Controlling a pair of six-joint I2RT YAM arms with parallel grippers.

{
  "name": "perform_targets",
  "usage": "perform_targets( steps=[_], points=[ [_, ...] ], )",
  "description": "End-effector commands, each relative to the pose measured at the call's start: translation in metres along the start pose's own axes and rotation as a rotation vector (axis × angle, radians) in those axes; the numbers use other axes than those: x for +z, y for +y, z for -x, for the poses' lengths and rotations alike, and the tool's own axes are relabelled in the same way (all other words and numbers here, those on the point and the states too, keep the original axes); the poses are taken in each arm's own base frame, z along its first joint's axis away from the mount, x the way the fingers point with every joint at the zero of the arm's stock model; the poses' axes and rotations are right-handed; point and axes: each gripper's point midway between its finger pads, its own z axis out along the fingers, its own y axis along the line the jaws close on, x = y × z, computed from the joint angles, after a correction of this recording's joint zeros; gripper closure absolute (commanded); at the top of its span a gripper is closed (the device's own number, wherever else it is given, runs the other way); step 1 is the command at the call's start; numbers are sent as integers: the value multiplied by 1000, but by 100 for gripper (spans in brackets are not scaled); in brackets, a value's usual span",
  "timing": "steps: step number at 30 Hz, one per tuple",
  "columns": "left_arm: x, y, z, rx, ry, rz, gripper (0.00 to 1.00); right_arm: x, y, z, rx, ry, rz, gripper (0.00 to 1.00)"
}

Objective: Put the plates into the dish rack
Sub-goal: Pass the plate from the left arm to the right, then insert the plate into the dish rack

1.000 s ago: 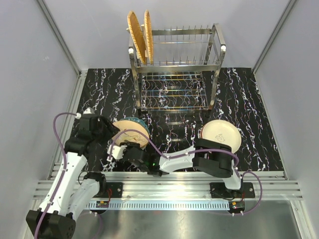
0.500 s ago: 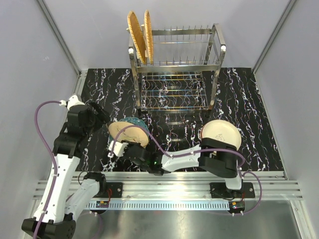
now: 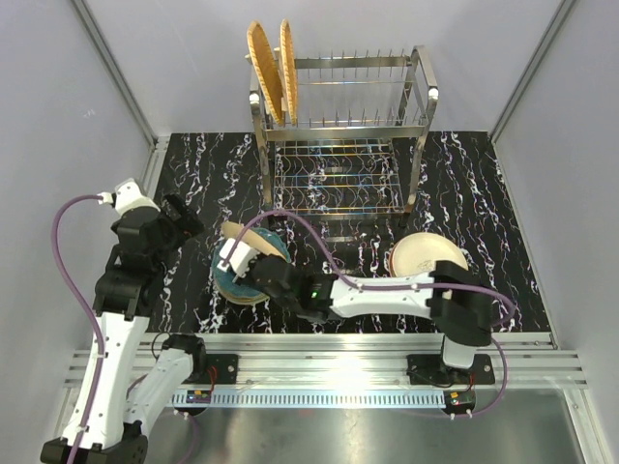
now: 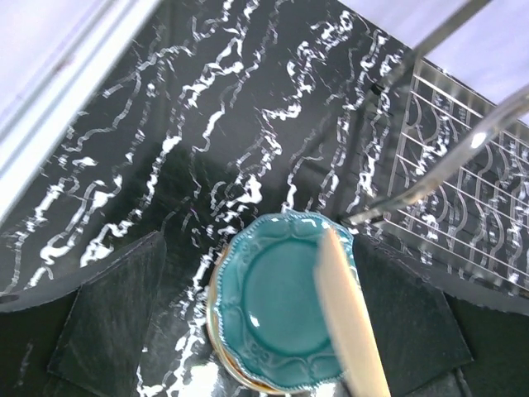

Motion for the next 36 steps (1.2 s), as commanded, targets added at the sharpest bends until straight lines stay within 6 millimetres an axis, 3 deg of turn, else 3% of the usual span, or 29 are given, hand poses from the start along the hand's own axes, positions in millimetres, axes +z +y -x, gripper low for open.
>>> perform_targets(
  steps=[1,3,4,5,6,8,12,18,23,26,27,28,29,31,35,36],
  points=[
    [1,3,17,35,-86,11,13,-55,-58,138,233,-310,-26,100],
    [0,2,19,28,-112,-8,16,-68,-66,151,275,-326,-5,100],
    [2,4,14,30,-108,-3,13,-82,-79,165,300,-359,-9,100],
    [2,4,16,21,-131,-11,1,-88,-85,168,309,-354,-9,100],
    [6,7,10,25,-124,-1,1,-104,-100,188,346,-400,-15,100],
    [9,8,6,27,-125,-1,1,-117,-120,200,370,-417,-35,100],
    [19,12,-10,53,-85,15,1,-154,-163,246,416,-512,-68,100],
    [20,12,-12,72,-69,17,1,-190,-218,292,442,-634,-182,100],
    [23,9,-17,85,-51,14,1,-197,-269,310,494,-701,-319,100],
    [26,7,-20,85,-36,7,1,-189,-296,310,520,-716,-377,100],
    [27,6,-22,83,-29,3,1,-196,-306,320,534,-747,-395,100],
    [27,5,-22,85,-24,6,1,-185,-309,319,532,-737,-406,100],
    [27,8,-21,94,-30,22,1,-193,-323,326,532,-762,-430,100],
    [26,11,-18,107,-42,47,1,-183,-331,326,538,-756,-448,100],
    [26,10,-20,129,-40,58,1,-184,-357,334,564,-798,-479,100],
    [26,10,-20,131,-38,56,1,-173,-360,330,565,-785,-482,100]
  ],
)
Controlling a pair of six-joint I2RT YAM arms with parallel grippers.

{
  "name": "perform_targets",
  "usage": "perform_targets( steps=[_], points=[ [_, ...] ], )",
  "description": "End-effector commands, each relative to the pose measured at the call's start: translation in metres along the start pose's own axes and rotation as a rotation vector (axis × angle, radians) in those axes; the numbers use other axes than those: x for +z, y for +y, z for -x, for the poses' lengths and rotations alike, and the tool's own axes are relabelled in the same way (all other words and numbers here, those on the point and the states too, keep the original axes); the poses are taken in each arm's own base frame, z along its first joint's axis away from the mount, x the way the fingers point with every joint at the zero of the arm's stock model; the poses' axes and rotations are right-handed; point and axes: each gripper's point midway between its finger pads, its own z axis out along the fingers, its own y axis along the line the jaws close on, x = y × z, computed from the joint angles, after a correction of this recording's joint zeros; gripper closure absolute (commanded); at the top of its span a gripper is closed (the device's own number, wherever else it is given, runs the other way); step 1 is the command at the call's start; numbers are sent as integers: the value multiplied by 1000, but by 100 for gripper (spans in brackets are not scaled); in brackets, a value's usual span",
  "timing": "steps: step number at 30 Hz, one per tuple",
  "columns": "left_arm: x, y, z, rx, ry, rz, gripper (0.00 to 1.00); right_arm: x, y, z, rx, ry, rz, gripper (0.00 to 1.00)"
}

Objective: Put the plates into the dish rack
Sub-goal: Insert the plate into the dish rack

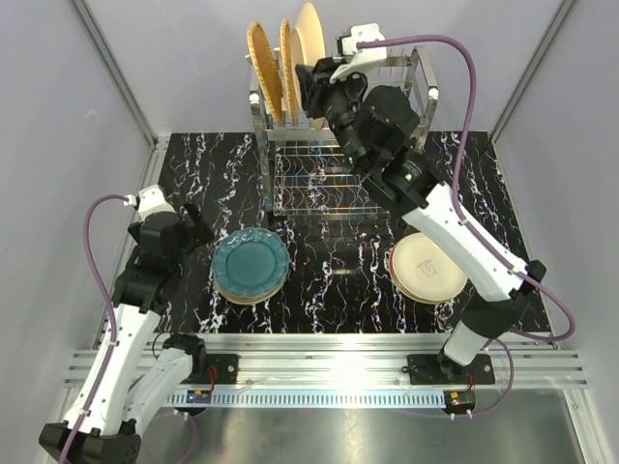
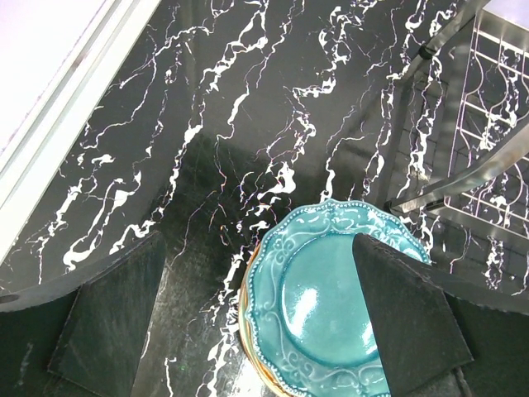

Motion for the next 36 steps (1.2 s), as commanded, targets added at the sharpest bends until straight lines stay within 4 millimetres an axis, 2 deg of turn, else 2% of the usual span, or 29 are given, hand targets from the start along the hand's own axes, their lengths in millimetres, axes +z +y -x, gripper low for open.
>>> perform_targets(
  steps=[1,2,6,7,9,10,11,12,15,16,18,24,36],
  points=[
    [-1,-1,17,4,-60,17,1,4,-12,83,132,-225,-10,100],
    [-1,-1,17,4,-59,17,1,5,-16,87,135,-238,-17,100],
    [-1,-6,13,17,-48,1,1,22,-30,81,118,-253,-46,100],
    [0,-6,12,20,-44,5,1,31,-31,70,108,-237,-52,100],
    [0,-6,12,24,-46,8,1,37,-33,72,137,-241,-45,100],
    [0,-6,12,28,-46,11,1,48,-33,58,121,-223,-41,100],
    [0,-4,12,27,-46,21,1,49,-33,62,103,-240,-44,100],
    [0,-5,11,31,-42,20,1,58,-34,49,94,-226,-54,100],
    [0,-6,10,35,-41,14,1,66,-38,51,66,-246,-60,100],
    [0,-7,10,38,-39,14,1,73,-38,42,62,-238,-61,100],
    [0,-7,10,40,-39,13,1,77,-41,45,64,-257,-69,100],
    [-2,-5,10,51,-43,28,1,93,-52,27,120,-263,-88,100],
    [-5,-7,9,62,-50,27,1,115,-70,-19,114,-210,-157,100]
  ],
)
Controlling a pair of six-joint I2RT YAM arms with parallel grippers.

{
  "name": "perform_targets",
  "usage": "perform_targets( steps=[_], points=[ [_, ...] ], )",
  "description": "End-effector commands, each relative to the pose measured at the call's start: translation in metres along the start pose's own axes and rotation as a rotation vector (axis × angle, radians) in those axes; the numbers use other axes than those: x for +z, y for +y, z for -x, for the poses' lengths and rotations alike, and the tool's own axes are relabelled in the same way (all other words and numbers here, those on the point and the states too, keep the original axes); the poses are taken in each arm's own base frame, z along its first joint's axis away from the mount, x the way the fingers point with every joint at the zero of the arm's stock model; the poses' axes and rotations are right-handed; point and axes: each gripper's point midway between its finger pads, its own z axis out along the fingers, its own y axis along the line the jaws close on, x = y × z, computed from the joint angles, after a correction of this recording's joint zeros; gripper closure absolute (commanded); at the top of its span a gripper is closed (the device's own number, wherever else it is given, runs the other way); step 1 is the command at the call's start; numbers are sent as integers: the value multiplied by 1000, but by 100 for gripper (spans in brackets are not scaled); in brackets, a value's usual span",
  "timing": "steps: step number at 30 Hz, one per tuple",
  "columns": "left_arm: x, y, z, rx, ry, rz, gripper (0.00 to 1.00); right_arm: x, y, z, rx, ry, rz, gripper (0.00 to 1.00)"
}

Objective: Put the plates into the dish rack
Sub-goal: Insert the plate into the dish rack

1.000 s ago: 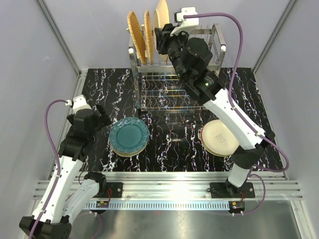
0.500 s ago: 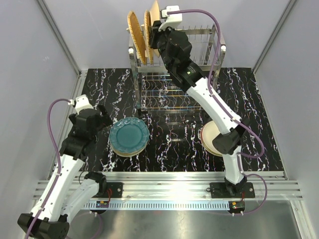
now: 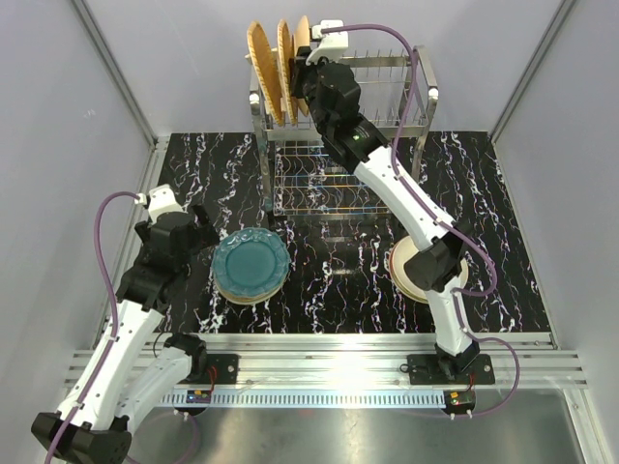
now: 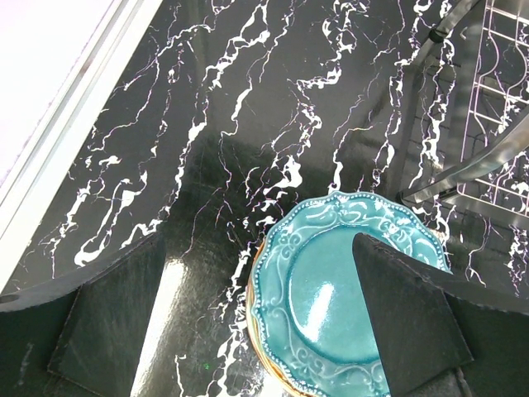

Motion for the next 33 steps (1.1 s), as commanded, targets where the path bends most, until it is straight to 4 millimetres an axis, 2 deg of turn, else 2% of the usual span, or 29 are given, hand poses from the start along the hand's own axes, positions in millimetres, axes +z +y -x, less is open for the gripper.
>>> perform_targets(
  steps=[1,8,15,20,25,33],
  points=[
    [-4,2,17,-13,-55,17,1,-10,-5,104,125,-278,-5,100],
    [-4,2,16,-10,-54,15,1,-4,-9,84,110,-246,-26,99],
    [-4,0,16,-7,-52,9,1,-3,-6,73,107,-224,-12,77],
    [-4,1,15,-7,-52,11,1,-2,-5,68,97,-209,-6,74],
    [-4,2,15,-8,-50,15,1,-2,-5,60,95,-189,-5,64],
    [-3,2,14,-4,-46,17,1,-4,-7,57,93,-178,-6,62]
  ],
)
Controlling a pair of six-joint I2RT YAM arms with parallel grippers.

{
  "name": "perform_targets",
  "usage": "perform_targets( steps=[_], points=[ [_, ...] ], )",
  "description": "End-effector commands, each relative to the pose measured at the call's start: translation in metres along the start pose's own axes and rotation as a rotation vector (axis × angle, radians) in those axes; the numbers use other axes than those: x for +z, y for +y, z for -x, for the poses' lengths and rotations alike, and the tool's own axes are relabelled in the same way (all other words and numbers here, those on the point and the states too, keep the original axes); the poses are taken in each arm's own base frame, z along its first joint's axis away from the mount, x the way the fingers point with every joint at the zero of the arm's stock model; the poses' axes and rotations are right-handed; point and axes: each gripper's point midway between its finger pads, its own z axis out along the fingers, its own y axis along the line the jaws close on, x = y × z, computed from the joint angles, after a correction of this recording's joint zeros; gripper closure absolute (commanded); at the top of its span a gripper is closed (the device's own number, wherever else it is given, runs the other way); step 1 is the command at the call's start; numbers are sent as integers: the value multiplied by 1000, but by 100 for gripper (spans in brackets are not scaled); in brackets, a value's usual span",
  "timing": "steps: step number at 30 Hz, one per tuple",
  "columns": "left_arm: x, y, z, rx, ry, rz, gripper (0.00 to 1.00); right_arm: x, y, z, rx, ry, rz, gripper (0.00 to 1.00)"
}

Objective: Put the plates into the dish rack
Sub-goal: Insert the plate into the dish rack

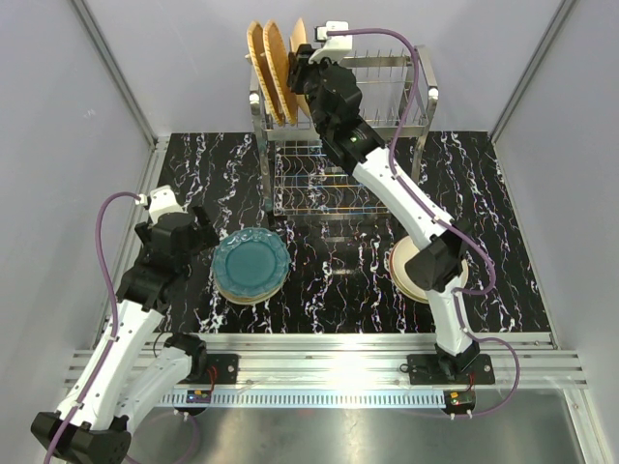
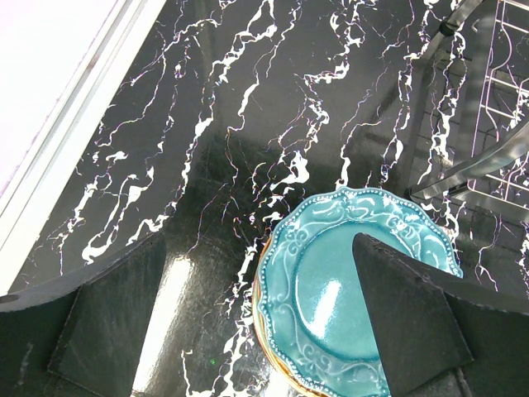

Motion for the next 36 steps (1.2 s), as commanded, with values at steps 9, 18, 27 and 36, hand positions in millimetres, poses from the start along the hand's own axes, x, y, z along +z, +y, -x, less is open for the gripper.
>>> perform_targets(
  steps=[9,18,27,36],
  points=[
    [-3,-3,16,-19,-52,-8,1,-19,0,69,83,-116,26,62],
    [-2,-5,15,-17,-46,-19,1,-24,-3,66,97,-100,7,74],
    [-1,-7,12,-13,-36,-26,1,-24,-4,54,82,-71,-1,78],
    [0,-8,12,-11,-32,-31,1,-29,0,48,49,-63,0,99]
  ],
)
